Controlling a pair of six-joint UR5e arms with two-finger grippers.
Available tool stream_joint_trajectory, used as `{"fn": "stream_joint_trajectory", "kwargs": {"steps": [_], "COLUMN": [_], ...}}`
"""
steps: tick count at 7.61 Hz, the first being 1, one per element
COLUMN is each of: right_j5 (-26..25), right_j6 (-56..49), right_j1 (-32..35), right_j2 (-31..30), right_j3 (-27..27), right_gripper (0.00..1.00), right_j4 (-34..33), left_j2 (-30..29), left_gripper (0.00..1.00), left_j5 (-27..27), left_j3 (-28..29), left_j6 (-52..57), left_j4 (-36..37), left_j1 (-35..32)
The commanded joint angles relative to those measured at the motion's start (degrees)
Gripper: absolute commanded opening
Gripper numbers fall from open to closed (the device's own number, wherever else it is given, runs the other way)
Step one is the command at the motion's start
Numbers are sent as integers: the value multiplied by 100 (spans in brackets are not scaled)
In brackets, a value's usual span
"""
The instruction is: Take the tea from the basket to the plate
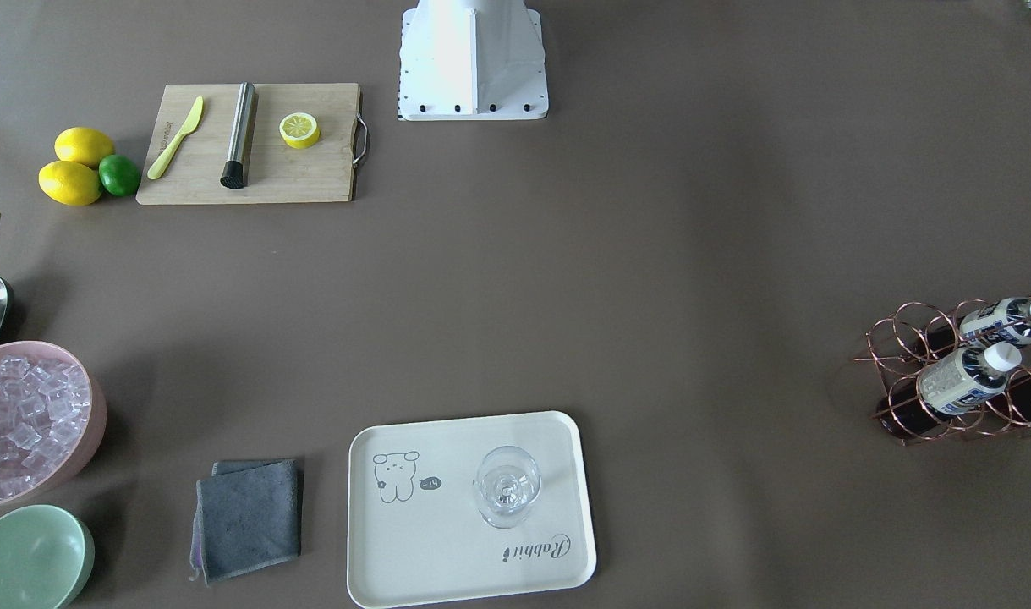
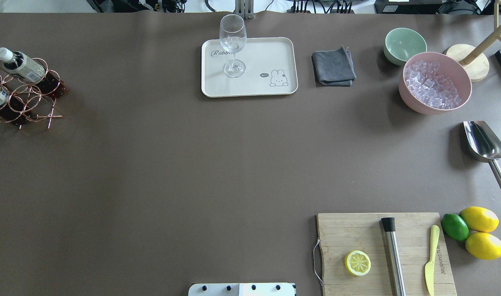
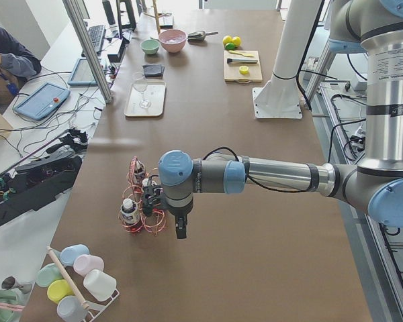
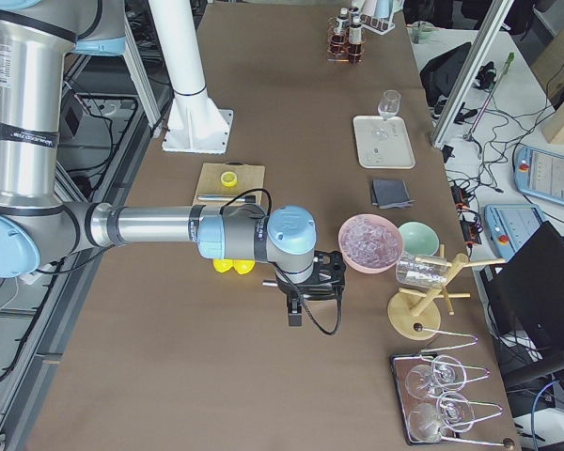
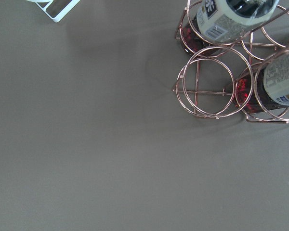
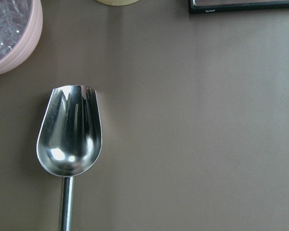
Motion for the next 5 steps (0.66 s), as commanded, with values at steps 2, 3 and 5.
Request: {"fn": "stream_joint_trajectory", "kwargs": {"steps": [2, 3, 5], "right_j5": [0, -9, -35], "right_j6": [0, 9, 18], "right_j1": [-4, -13, -4], "right_j2": [3, 11, 11], "right_j3": [-14, -22, -5], "right_gripper": [100, 100, 100], "right_j4": [0, 0, 0], "left_j2": [23, 23, 23], "left_gripper": [99, 99, 99], "left_j5": [0, 0, 0], "left_j3": [8, 8, 8], "left_j6": [1, 1, 1], "left_j4": [0, 0, 0], "left_j1": [9, 9, 9]}}
